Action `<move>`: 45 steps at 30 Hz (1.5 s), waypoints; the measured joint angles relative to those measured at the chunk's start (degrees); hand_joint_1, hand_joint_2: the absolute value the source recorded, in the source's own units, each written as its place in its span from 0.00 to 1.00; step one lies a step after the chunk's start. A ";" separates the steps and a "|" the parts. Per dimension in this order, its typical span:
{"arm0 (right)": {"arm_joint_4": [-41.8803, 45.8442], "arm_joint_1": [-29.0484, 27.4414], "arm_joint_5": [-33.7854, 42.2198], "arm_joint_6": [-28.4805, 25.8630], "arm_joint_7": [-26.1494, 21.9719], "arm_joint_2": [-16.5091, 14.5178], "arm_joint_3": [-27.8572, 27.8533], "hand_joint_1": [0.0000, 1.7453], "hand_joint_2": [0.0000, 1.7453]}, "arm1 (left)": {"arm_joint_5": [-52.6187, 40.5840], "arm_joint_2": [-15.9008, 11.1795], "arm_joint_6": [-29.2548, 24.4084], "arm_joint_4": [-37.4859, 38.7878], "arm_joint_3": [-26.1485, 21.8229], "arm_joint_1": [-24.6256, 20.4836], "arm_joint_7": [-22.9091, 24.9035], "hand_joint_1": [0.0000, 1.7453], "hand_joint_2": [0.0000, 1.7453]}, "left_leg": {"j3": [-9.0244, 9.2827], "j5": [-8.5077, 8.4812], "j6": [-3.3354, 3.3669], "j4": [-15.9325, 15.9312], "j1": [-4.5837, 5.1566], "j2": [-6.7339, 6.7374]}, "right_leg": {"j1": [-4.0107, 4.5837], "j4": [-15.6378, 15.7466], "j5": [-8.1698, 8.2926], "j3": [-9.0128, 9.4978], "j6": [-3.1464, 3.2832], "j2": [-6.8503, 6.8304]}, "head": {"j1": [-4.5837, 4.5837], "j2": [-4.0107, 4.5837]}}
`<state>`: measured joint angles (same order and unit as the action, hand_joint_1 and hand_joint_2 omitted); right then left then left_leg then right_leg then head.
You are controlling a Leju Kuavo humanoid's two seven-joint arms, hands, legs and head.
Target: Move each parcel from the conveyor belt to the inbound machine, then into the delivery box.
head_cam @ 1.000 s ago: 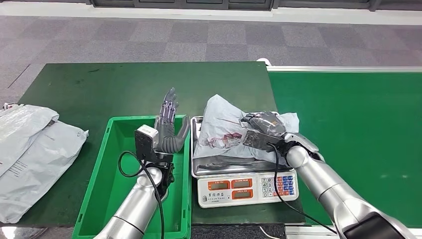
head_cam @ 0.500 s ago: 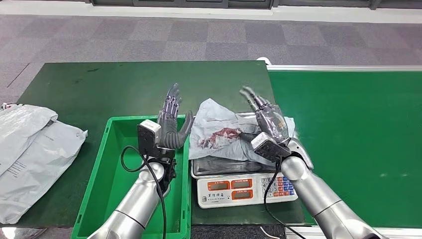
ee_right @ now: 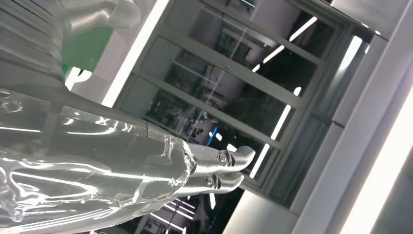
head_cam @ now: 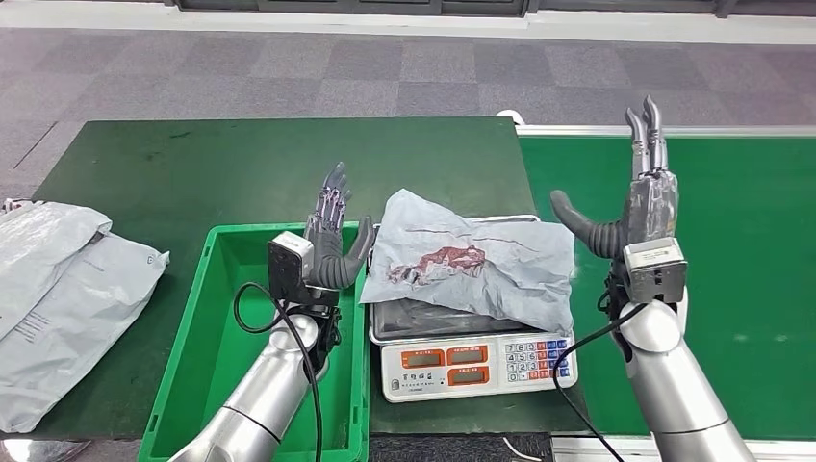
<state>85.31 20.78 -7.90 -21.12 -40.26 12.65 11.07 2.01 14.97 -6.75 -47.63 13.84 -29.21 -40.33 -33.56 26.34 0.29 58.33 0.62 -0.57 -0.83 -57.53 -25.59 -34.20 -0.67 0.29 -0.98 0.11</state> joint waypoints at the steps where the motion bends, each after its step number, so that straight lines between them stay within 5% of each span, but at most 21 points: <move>1: 0.83 -0.59 -0.08 -0.03 0.00 0.02 -0.49 0.00 1.00 | -0.25 -0.01 -0.26 0.04 0.00 0.01 0.01 0.00 1.00 | 0.00 0.00 0.00 0.00 0.00 -0.02 | 0.00 0.00 0.00 0.00 0.00 0.00 | 0.00 0.00; 14: 11.40 -15.03 0.56 2.57 -0.01 -0.12 -7.98 0.00 1.00 | -11.05 0.61 -1.29 5.41 3.43 -3.20 0.44 0.00 1.00 | -0.14 0.01 0.02 0.00 0.02 -0.09 | -0.03 0.02 -0.04 -0.10 -0.05 -0.04 | 0.00 0.00; 16: 11.27 -15.57 0.55 4.23 0.00 -0.39 -7.99 0.00 1.00 | -17.68 2.03 -2.02 9.03 6.88 -5.91 3.79 0.00 1.00 | -0.15 0.01 0.03 0.01 0.04 -0.08 | -0.05 0.02 -0.02 -0.11 -0.08 -0.04 | 0.00 0.00; 19: 9.90 -15.03 -0.05 6.21 0.01 -1.40 -7.97 0.00 1.00 | -27.55 4.00 -1.15 14.33 15.25 -10.13 14.95 0.00 1.00 | -0.15 0.01 0.04 0.01 0.07 -0.07 | -0.08 0.02 0.02 -0.10 -0.11 -0.04 | 0.00 0.00; 24: 8.50 -15.73 -4.93 7.33 0.00 -2.59 -7.23 0.00 1.00 | -24.82 4.31 7.18 18.59 30.11 -13.74 32.12 0.00 1.00 | -0.11 0.01 0.03 0.00 0.07 0.02 | -0.07 0.01 0.04 -0.12 -0.10 0.03 | -0.01 0.00; 33: 8.22 -16.70 -5.99 7.69 0.00 -3.43 -7.14 0.00 1.00 | -23.14 4.31 8.07 21.90 39.29 -16.75 33.58 0.00 1.00 | -0.12 -0.01 0.02 -0.02 0.03 -0.06 | -0.04 -0.01 0.00 -0.08 -0.09 -0.03 | 0.00 0.00; 39: 9.07 -17.76 -9.95 10.02 -0.01 -4.52 -7.14 0.00 1.00 | -20.37 4.30 10.06 23.62 43.56 -19.08 39.58 0.01 1.00 | -0.06 0.00 0.02 -0.01 0.03 -0.05 | -0.04 0.00 0.01 0.00 -0.09 -0.03 | 0.00 0.00; 43: 9.47 -18.18 -11.53 11.29 -0.01 -5.19 -7.14 0.00 1.00 | -16.93 4.23 8.88 26.03 44.04 -20.44 38.71 1.00 1.00 | 0.04 0.01 0.02 -0.01 0.03 0.07 | -0.04 0.00 0.01 0.03 -0.08 0.04 | 0.00 0.00; 45: 9.48 -18.59 -12.21 11.80 0.01 -5.43 -7.14 0.00 1.00 | -15.50 4.09 6.26 27.13 43.59 -20.69 35.82 1.00 1.00 | 0.06 0.00 0.01 -0.02 0.03 0.09 | -0.03 0.00 0.03 0.05 -0.06 0.04 | 0.00 0.00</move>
<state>94.79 2.19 -20.10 -9.32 -40.25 7.22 3.93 -13.49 19.07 -0.49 -20.50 57.42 -49.90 -4.51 -33.50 26.34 0.31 58.31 0.65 -0.48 -0.87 -57.53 -25.56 -34.16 -0.73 0.34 -0.98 0.11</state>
